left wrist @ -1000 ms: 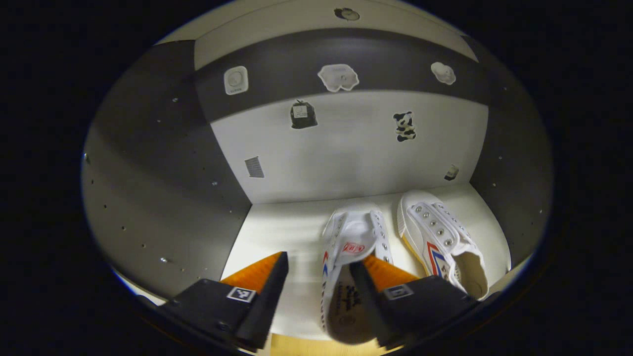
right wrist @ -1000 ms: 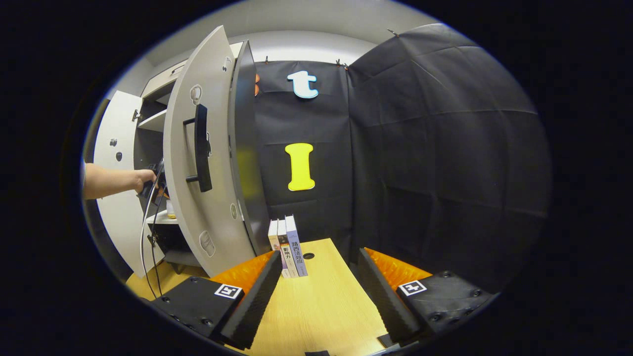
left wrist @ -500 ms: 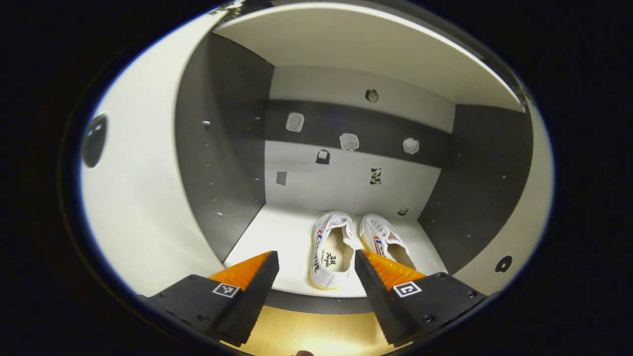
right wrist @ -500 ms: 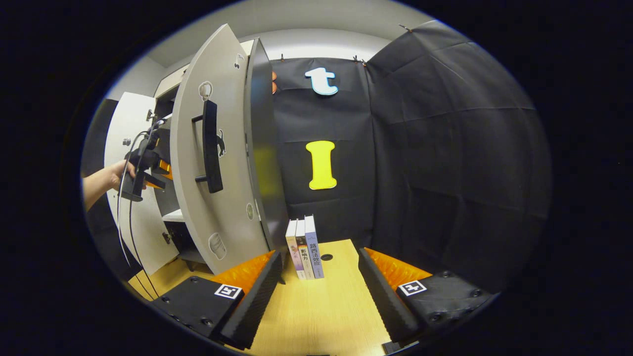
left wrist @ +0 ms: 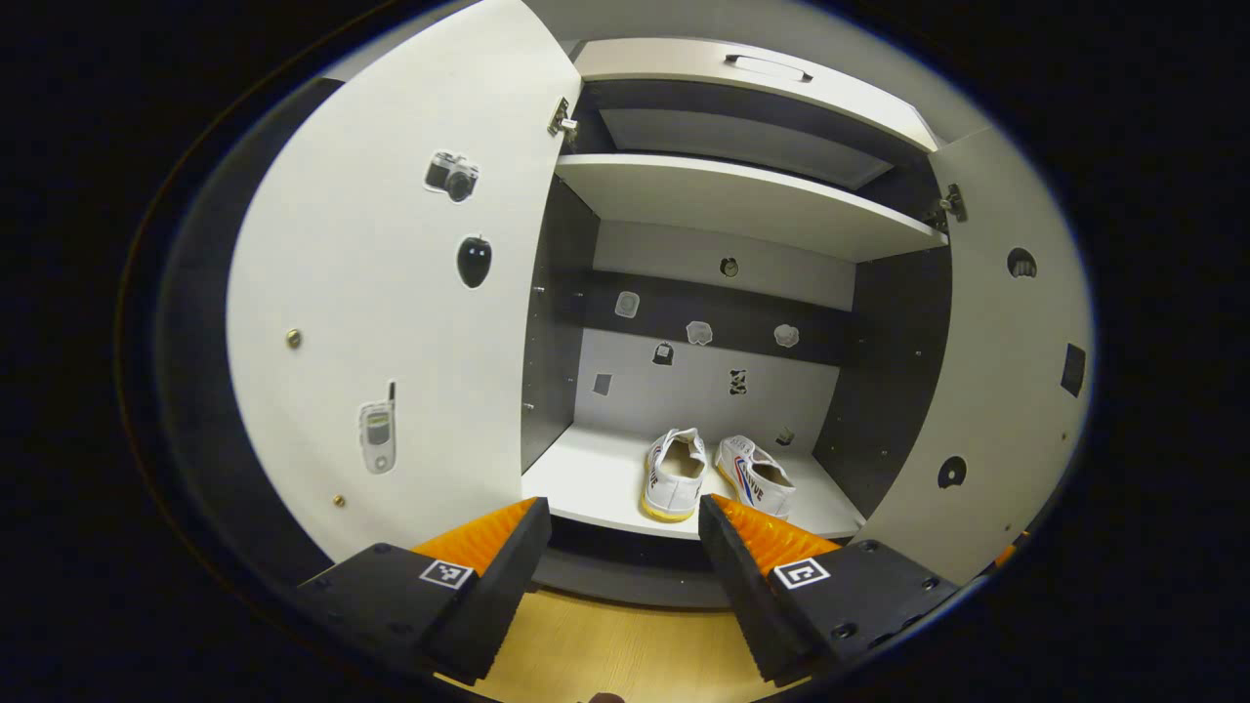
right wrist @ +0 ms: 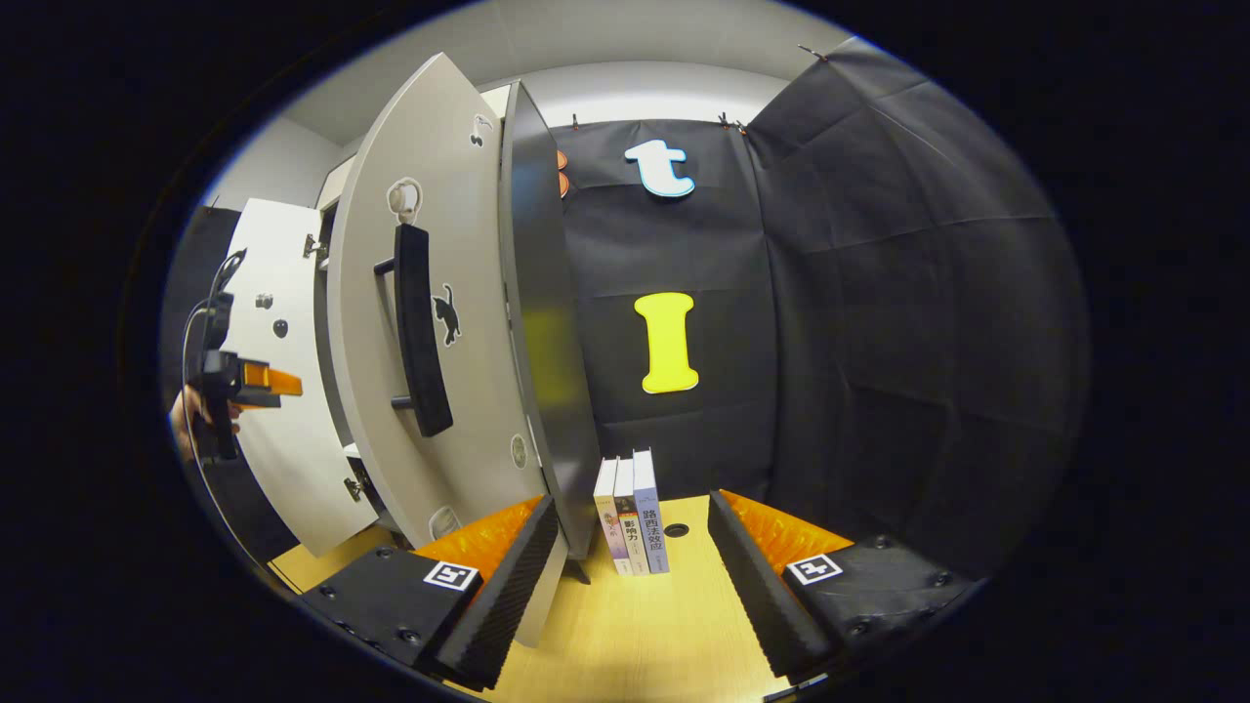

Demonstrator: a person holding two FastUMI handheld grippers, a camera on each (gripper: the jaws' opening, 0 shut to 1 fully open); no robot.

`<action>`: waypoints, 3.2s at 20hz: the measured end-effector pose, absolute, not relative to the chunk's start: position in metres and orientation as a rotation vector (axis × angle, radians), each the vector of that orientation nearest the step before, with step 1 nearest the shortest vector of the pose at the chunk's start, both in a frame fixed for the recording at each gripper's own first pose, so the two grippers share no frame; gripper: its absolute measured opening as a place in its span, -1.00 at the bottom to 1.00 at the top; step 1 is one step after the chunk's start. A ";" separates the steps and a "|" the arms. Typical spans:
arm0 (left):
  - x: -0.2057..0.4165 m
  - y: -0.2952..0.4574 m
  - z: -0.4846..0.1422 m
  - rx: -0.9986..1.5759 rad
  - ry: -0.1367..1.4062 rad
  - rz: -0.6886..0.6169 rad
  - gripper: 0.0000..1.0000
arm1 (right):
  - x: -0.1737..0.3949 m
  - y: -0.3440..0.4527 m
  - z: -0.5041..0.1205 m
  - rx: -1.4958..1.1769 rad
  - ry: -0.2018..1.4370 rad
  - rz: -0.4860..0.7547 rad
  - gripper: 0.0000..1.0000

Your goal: Grab one shoe with the right hand and put it into the shoe cabinet, grab the other shoe with the left hand and put it into the shoe cabinet; then close the right door with the right hand and the left door with the left hand.

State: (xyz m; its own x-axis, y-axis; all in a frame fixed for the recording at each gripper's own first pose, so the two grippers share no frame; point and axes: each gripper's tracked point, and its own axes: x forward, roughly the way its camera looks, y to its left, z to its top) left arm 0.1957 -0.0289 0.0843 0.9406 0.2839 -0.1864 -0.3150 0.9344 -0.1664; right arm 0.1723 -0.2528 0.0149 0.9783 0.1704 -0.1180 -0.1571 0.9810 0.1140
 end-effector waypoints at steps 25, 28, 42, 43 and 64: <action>0.080 -0.062 -0.040 -0.124 0.212 0.162 0.90 | 0.230 -0.212 0.117 0.123 0.048 0.107 0.95; 0.079 -0.055 -0.043 -0.140 0.217 0.158 0.91 | 0.226 -0.194 0.111 0.150 0.081 0.145 0.96; 0.064 -0.002 -0.044 -0.180 0.214 0.212 0.91 | 0.207 -0.136 0.109 0.127 0.062 0.113 0.96; 0.063 0.002 -0.045 -0.176 0.215 0.216 0.91 | 0.207 -0.123 0.107 0.145 0.067 0.133 0.96; 0.025 0.198 -0.034 -0.253 0.190 0.404 0.91 | 0.179 0.028 0.054 0.211 0.143 0.194 0.96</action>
